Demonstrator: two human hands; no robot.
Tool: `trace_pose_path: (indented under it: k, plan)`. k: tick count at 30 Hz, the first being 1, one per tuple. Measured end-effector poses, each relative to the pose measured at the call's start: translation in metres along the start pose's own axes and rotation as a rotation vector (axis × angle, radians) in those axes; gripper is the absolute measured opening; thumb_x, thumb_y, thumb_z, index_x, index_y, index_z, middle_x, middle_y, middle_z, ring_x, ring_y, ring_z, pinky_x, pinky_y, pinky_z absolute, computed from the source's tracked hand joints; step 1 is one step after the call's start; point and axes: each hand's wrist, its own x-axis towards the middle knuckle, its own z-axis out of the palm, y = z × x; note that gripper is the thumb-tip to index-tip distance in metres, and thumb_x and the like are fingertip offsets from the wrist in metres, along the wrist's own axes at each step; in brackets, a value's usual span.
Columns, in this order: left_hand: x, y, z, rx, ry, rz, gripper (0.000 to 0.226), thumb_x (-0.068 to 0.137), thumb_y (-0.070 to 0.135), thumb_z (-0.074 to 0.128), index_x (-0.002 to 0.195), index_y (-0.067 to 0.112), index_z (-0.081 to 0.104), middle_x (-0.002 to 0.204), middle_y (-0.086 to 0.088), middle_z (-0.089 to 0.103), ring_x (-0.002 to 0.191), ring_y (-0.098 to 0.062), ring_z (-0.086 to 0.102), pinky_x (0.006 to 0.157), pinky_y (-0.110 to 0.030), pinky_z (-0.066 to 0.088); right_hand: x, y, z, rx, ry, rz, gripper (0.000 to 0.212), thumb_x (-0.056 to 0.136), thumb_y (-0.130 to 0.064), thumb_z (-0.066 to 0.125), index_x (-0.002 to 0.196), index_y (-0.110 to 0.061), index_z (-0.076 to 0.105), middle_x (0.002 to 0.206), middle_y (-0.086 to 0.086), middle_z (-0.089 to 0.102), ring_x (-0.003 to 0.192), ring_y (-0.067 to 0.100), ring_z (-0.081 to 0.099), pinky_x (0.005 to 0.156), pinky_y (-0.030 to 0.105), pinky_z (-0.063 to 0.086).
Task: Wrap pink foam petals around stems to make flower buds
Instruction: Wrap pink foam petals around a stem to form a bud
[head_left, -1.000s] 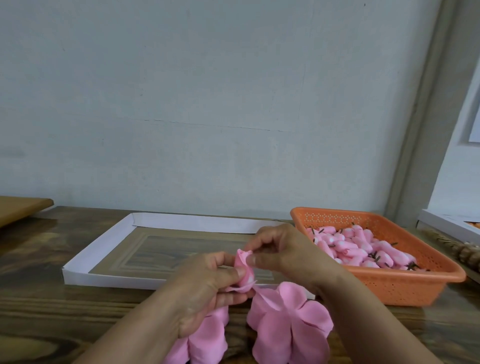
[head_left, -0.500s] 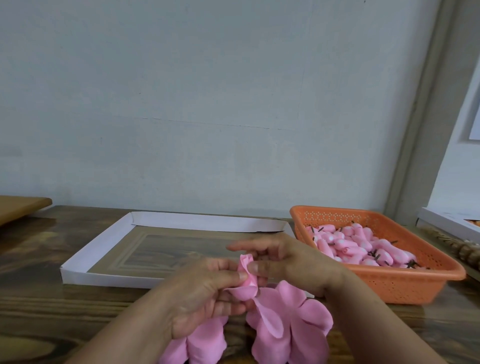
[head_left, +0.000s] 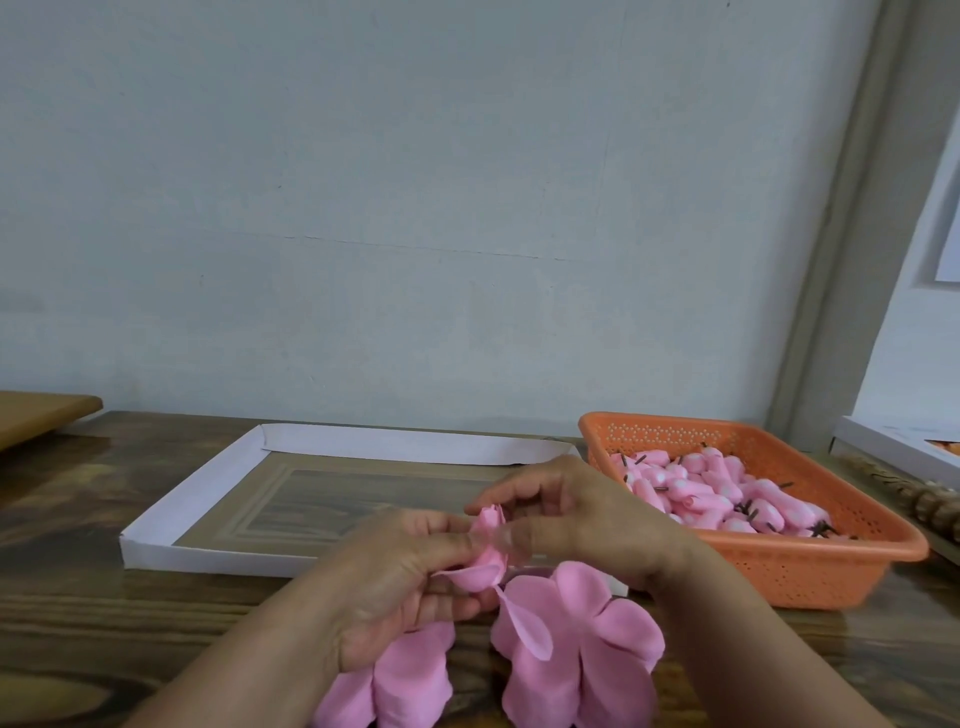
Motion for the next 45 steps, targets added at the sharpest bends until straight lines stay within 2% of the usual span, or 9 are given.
trace_pose_path:
  k: [2, 5, 10, 13, 17, 22, 30, 37, 45]
  plan:
    - [0.001, 0.0, 0.001, 0.013, 0.03, 0.006, 0.019, 0.072, 0.017, 0.074, 0.087, 0.005, 0.071, 0.089, -0.015, 0.073, 0.077, -0.022, 0.068, 0.07, -0.026, 0.059, 0.002, -0.001, 0.003, -0.043, 0.045, 0.006, 0.013, 0.078, -0.009, 0.073, 0.09, -0.013, 0.073, 0.087, 0.014, 0.068, 0.081, 0.019, 0.063, 0.079, 0.034, 0.053]
    - [0.003, -0.001, 0.002, 0.038, 0.077, 0.028, 0.009, 0.084, 0.011, 0.067, 0.089, 0.004, 0.071, 0.085, -0.012, 0.074, 0.068, -0.019, 0.068, 0.063, -0.024, 0.058, 0.006, -0.002, 0.007, -0.149, 0.133, 0.005, 0.01, 0.08, -0.001, 0.069, 0.087, -0.008, 0.073, 0.076, 0.007, 0.068, 0.069, 0.014, 0.062, 0.067, 0.027, 0.052]
    - [0.007, -0.004, 0.001, 0.02, 0.107, 0.07, 0.015, 0.09, 0.012, 0.061, 0.1, 0.002, 0.064, 0.094, -0.016, 0.074, 0.077, -0.025, 0.071, 0.065, -0.027, 0.059, 0.006, -0.005, 0.008, -0.211, 0.183, 0.007, 0.016, 0.082, 0.004, 0.064, 0.08, -0.009, 0.073, 0.059, -0.009, 0.065, 0.058, 0.007, 0.06, 0.057, 0.018, 0.05]
    - [0.007, -0.002, 0.0, -0.099, 0.058, 0.08, 0.019, 0.096, 0.011, 0.049, 0.105, 0.0, 0.061, 0.096, -0.021, 0.073, 0.083, -0.033, 0.071, 0.073, -0.033, 0.06, 0.006, -0.005, 0.006, -0.238, 0.228, 0.031, 0.02, 0.081, 0.006, 0.063, 0.077, -0.011, 0.073, 0.054, -0.011, 0.064, 0.052, 0.005, 0.059, 0.054, 0.017, 0.048]
    - [0.005, 0.001, -0.002, -0.237, -0.086, 0.086, 0.04, 0.086, -0.01, 0.028, 0.115, -0.005, 0.056, 0.099, -0.029, 0.069, 0.087, -0.039, 0.071, 0.065, -0.031, 0.06, 0.005, -0.007, 0.001, -0.203, 0.292, 0.035, 0.019, 0.081, 0.01, 0.061, 0.077, -0.006, 0.071, 0.054, -0.006, 0.063, 0.048, 0.004, 0.058, 0.05, 0.015, 0.047]
    - [0.006, -0.007, 0.001, -0.088, -0.062, 0.193, 0.044, 0.074, -0.019, 0.062, 0.114, 0.0, 0.06, 0.102, -0.021, 0.072, 0.093, -0.031, 0.071, 0.077, -0.029, 0.059, 0.005, -0.008, 0.001, -0.216, 0.309, 0.041, 0.019, 0.081, 0.009, 0.061, 0.077, -0.006, 0.071, 0.052, -0.007, 0.063, 0.046, 0.003, 0.058, 0.05, 0.015, 0.047]
    - [0.008, -0.01, 0.006, -0.089, 0.08, 0.221, 0.028, 0.081, -0.012, 0.061, 0.103, 0.004, 0.065, 0.088, -0.018, 0.074, 0.072, -0.023, 0.072, 0.057, -0.021, 0.055, 0.006, -0.01, 0.004, -0.245, 0.292, 0.016, 0.026, 0.08, 0.007, 0.063, 0.072, -0.017, 0.071, 0.071, 0.009, 0.068, 0.054, 0.01, 0.06, 0.052, 0.017, 0.048]
    - [0.004, -0.01, 0.005, 0.037, 0.04, 0.244, 0.047, 0.078, -0.025, 0.052, 0.111, 0.006, 0.065, 0.091, -0.018, 0.074, 0.076, -0.024, 0.07, 0.065, -0.022, 0.056, 0.004, -0.011, 0.003, -0.175, 0.306, 0.021, 0.018, 0.081, 0.011, 0.058, 0.078, -0.001, 0.07, 0.057, 0.008, 0.063, 0.043, 0.006, 0.057, 0.047, 0.017, 0.047]
    - [0.003, -0.011, 0.007, 0.089, 0.051, 0.271, 0.034, 0.082, -0.005, 0.064, 0.112, 0.01, 0.065, 0.092, -0.009, 0.075, 0.063, -0.012, 0.065, 0.057, -0.019, 0.051, 0.003, -0.014, 0.005, -0.193, 0.274, 0.002, 0.015, 0.078, 0.012, 0.058, 0.081, 0.004, 0.071, 0.061, 0.011, 0.062, 0.046, 0.005, 0.055, 0.048, 0.017, 0.046]
